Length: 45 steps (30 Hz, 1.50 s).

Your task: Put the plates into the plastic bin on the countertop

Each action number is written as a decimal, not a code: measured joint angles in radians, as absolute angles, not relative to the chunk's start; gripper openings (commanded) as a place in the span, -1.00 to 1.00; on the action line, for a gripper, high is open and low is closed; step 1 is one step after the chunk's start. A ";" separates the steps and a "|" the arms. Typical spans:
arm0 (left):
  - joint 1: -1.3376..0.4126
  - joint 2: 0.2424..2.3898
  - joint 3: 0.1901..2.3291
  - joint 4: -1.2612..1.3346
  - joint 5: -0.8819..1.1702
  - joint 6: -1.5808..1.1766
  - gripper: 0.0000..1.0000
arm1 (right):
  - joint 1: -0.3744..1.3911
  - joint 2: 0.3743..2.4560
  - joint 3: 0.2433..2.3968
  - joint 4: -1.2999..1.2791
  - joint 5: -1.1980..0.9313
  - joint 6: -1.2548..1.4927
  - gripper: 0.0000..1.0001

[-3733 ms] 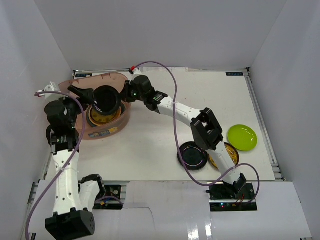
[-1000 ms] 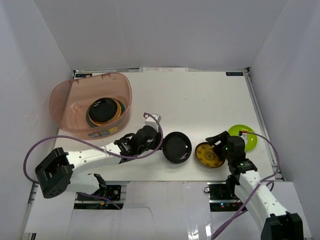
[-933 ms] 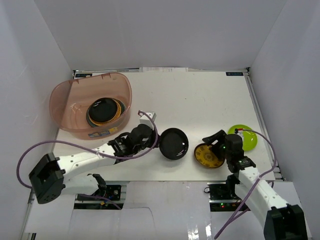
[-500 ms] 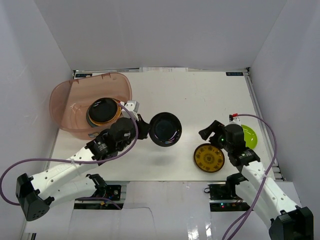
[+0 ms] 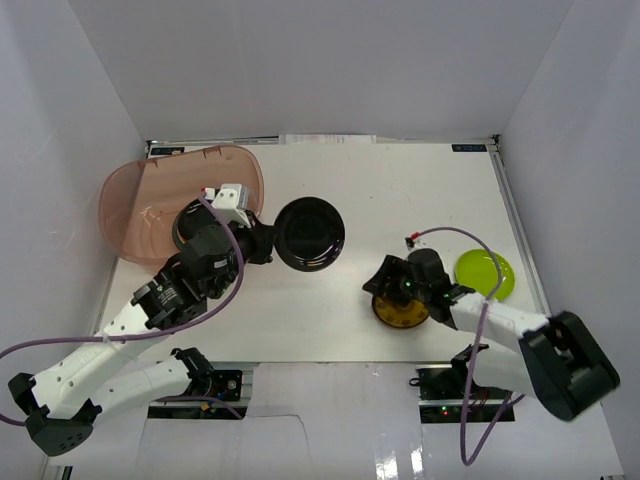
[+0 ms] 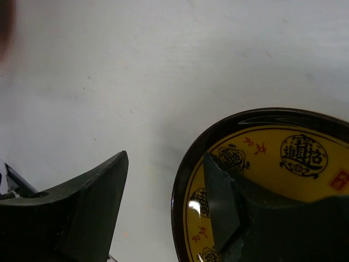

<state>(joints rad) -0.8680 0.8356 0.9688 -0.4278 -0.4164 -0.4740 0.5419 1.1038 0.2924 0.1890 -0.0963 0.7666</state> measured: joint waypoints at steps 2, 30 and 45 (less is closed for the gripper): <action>-0.862 0.826 0.986 -0.443 -0.446 -0.463 -1.00 | 0.569 1.255 0.375 0.258 -0.117 0.750 0.27; 0.247 1.176 1.121 -0.374 0.162 -0.631 -1.00 | 0.416 0.986 0.246 0.118 0.052 0.641 0.18; 0.300 1.321 1.007 -0.332 0.075 -0.609 -1.00 | 0.385 1.216 0.262 0.417 -0.052 0.757 -0.84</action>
